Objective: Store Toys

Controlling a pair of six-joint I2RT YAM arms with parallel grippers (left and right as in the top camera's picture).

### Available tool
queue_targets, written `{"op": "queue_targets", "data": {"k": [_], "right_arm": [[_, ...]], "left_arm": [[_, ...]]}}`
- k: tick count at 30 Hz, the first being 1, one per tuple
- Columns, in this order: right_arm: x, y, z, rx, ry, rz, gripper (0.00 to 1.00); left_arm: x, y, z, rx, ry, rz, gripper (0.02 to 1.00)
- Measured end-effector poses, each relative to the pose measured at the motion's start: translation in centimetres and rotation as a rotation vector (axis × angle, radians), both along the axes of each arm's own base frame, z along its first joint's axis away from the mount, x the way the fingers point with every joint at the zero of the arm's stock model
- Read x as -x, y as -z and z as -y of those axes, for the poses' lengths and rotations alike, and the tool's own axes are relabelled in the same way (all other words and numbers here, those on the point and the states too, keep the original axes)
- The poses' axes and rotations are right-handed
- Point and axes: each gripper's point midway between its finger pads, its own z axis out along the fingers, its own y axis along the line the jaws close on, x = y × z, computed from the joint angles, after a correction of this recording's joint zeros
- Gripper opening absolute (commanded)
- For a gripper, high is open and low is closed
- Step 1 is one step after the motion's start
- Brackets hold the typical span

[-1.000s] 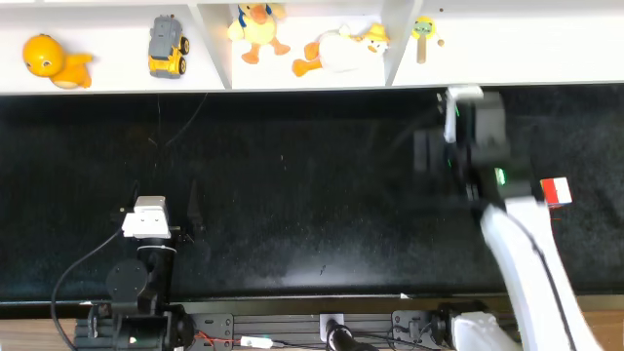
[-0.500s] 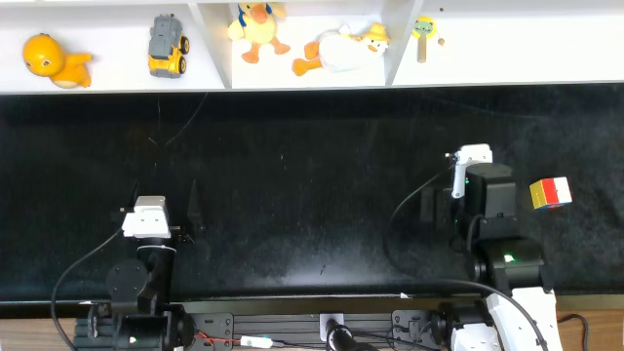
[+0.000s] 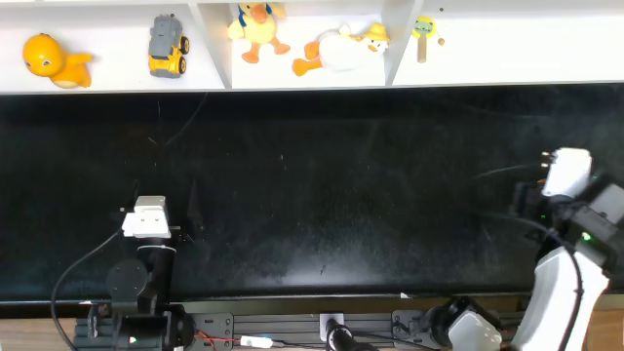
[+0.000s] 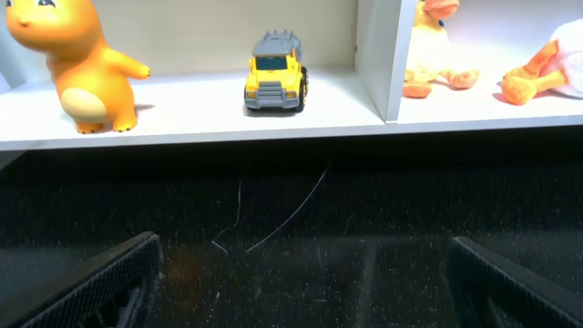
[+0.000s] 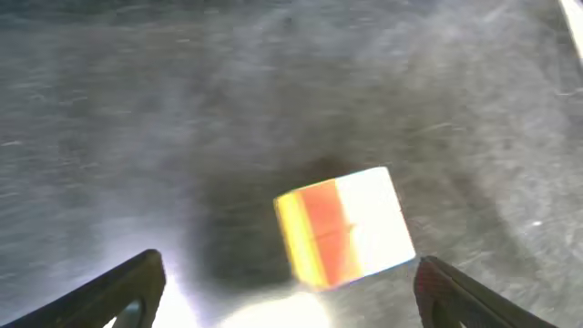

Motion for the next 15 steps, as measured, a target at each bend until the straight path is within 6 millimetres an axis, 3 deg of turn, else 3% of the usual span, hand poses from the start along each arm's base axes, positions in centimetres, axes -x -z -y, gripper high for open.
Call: {"op": "queue_targets", "data": {"k": [3,6,15], "right_arm": [[0.4,0.8,2.7,0.026,0.021,0.000,0.945],[0.5,1.5,4.1,0.047,0.013,-0.009,0.961],[0.5,5.0,4.6,0.018,-0.034,-0.091,0.956]], "left_arm": [[0.0,0.0,0.0,0.000,0.000,0.000,0.998],[0.0,0.0,0.0,0.000,0.000,0.000,0.996],[0.0,0.0,0.0,0.000,0.000,0.000,0.998]]}}
